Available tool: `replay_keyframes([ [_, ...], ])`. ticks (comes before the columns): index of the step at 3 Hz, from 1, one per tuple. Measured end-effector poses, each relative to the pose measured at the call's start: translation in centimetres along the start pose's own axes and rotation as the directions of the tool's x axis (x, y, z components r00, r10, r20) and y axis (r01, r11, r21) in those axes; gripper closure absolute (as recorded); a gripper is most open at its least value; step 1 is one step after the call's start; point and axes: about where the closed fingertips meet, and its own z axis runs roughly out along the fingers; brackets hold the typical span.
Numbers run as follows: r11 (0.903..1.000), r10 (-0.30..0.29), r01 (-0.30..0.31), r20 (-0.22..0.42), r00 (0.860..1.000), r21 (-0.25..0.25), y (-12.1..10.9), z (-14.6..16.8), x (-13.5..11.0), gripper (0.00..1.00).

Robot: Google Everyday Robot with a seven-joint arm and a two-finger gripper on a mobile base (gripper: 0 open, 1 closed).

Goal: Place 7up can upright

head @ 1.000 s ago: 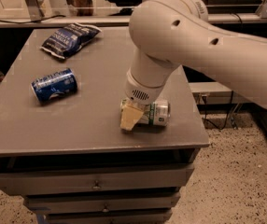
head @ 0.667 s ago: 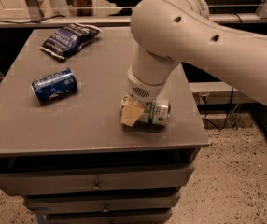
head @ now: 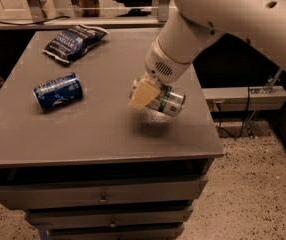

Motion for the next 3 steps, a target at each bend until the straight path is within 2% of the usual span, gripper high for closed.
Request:
replay_keyframes([
  [1, 0.999, 0.026, -0.018, 0.199, 0.98, -0.042, -1.8, -2.0, -2.1, 1.0],
  [2, 0.995, 0.063, -0.025, 0.416, 0.907, -0.096, -3.2, -3.5, -3.4, 1.0],
  [3, 0.9907, 0.101, -0.024, 0.6, 0.793, -0.134, -4.2, -5.0, -4.3, 1.0],
])
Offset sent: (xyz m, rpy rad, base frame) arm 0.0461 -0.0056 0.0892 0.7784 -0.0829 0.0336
